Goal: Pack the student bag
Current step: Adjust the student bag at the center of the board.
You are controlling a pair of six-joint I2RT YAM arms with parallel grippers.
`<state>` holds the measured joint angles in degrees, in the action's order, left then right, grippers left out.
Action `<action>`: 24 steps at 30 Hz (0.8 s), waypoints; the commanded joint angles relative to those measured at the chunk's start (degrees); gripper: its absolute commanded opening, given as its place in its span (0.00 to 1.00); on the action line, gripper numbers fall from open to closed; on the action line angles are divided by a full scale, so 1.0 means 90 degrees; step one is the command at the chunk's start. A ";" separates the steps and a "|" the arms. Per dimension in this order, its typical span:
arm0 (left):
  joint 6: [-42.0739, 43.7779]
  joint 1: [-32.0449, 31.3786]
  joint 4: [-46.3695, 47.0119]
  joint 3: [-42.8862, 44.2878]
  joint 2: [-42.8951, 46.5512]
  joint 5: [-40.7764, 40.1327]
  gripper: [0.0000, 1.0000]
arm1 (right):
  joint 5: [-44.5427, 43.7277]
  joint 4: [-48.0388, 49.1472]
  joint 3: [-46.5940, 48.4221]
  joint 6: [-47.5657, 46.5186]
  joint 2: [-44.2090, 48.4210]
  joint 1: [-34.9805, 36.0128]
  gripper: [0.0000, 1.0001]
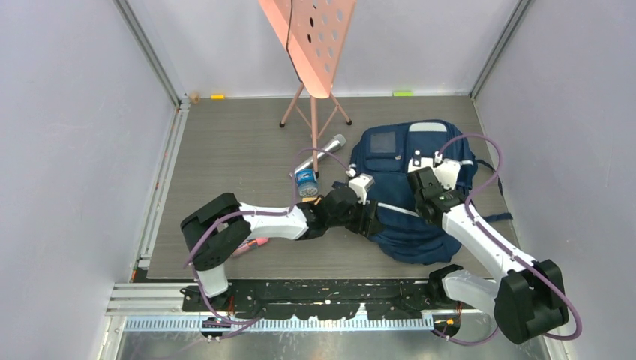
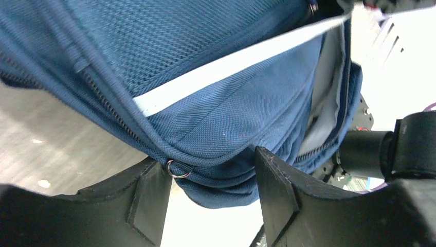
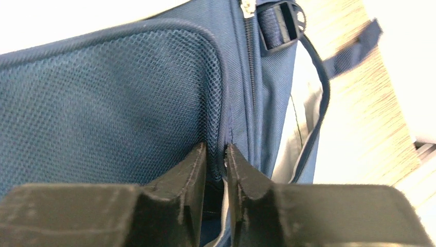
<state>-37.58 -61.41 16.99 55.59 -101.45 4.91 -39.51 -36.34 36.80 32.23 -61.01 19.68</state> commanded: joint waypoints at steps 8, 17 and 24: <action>0.0458 -0.0538 -0.0193 0.0359 0.0739 0.0292 0.82 | 0.0509 0.0049 0.1697 -0.0625 0.0218 0.0144 0.67; 0.1496 -0.0220 -0.2718 -0.0503 0.2865 -0.0689 1.00 | 0.2480 -0.1012 0.2507 -0.0818 0.0391 0.0342 0.89; 0.1154 0.1299 -0.2932 -0.1622 0.4003 -0.0286 1.00 | 0.1494 -0.0993 0.2536 -0.0238 -0.0368 0.2275 0.86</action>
<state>-26.37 -57.28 -5.15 46.26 -68.90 0.91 -22.00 -44.64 57.69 26.83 -60.60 30.55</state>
